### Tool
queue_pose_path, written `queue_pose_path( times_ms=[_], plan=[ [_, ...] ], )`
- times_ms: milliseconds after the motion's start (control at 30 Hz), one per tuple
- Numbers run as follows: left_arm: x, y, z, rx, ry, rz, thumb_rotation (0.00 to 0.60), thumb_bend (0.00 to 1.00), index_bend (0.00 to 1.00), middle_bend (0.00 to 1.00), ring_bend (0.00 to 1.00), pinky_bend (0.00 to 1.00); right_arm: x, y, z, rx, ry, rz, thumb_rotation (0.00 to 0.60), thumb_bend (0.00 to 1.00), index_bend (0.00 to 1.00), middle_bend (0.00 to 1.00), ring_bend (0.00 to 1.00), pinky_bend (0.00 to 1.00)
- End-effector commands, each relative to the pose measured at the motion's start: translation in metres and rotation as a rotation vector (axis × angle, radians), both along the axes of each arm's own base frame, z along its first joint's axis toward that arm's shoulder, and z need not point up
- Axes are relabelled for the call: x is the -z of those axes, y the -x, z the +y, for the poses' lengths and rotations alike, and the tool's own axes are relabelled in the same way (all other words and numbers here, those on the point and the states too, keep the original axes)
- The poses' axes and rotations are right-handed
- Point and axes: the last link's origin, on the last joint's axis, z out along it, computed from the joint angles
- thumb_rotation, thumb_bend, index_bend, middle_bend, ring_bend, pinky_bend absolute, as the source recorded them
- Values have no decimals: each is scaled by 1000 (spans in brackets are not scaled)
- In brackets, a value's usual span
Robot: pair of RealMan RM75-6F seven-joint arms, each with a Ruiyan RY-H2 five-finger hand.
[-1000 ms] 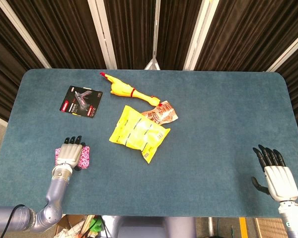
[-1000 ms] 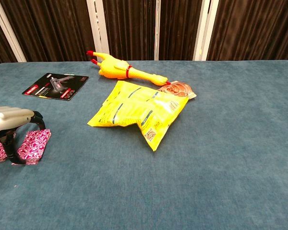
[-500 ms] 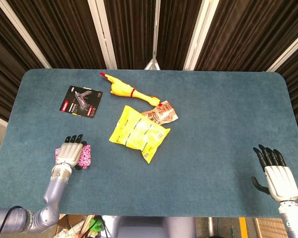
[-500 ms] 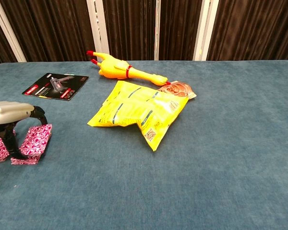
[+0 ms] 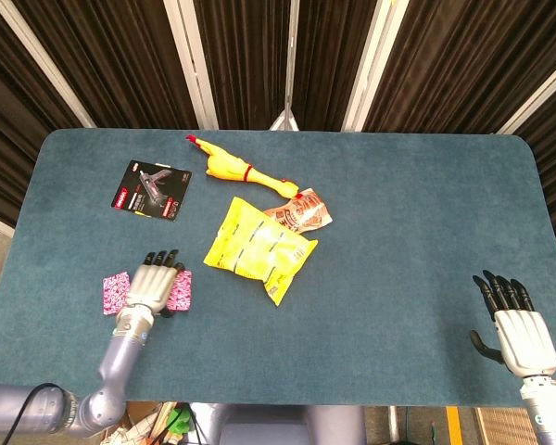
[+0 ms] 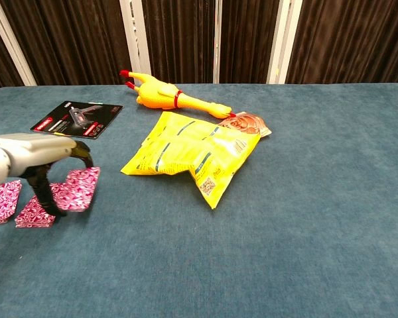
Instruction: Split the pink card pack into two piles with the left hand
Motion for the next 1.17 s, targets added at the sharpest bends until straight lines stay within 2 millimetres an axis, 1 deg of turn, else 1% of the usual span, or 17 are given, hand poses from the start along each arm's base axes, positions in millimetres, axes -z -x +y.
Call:
queue_pose_path(
  times_ms=[33,133,167,233,300,400,533,633,700,767,867,967,1033,1167],
  plan=[
    [11,-8,0,13,19,9,600,319,370,0,0,0,0,0,0,1,-1,-1,600,363,0,0,0,28],
    [17,-13,-1,15,27,4,600,229,254,0,0,0,-1,0,0,2,-1,-3,600,362,0,0,0,27],
    [19,-15,-2,15,30,1,600,189,201,0,0,0,-1,0,0,2,-1,-4,600,362,0,0,0,28],
    [20,-16,-3,13,33,8,600,141,107,0,0,0,-1,0,0,2,-1,-4,600,363,0,0,0,28],
    [20,-16,-4,10,33,18,600,131,35,0,0,0,-1,0,0,2,-2,-5,600,363,0,0,0,28],
    [18,-16,-5,8,28,21,600,130,5,0,0,0,-1,0,0,1,-3,-3,600,363,0,0,0,28],
    [7,-14,-8,-1,9,-2,600,131,0,0,0,0,-1,1,0,1,-1,0,600,362,0,0,0,28],
    [-10,-9,-15,5,-26,-55,600,131,0,0,0,0,-2,1,0,1,2,2,600,363,0,0,0,28],
    [-26,0,-25,29,-64,-87,600,131,0,0,0,0,-2,2,0,2,4,4,600,363,0,0,0,28],
    [-44,14,-38,64,-107,-105,600,131,0,0,0,0,-2,1,0,0,5,7,600,362,0,0,0,27],
    [-77,45,-63,154,-205,-98,600,131,0,0,0,0,-2,1,0,-6,10,17,600,362,0,0,0,20],
    [-106,74,-88,248,-293,-83,600,131,0,0,0,0,-1,-1,-1,-14,15,22,600,362,0,0,0,19],
    [-123,88,-101,290,-345,-73,600,131,0,0,0,0,-1,-1,-1,-19,18,28,600,362,0,0,0,19],
    [-151,111,-121,340,-441,-41,600,131,0,0,0,0,-1,0,0,-18,26,30,600,363,0,0,0,19]
  ],
)
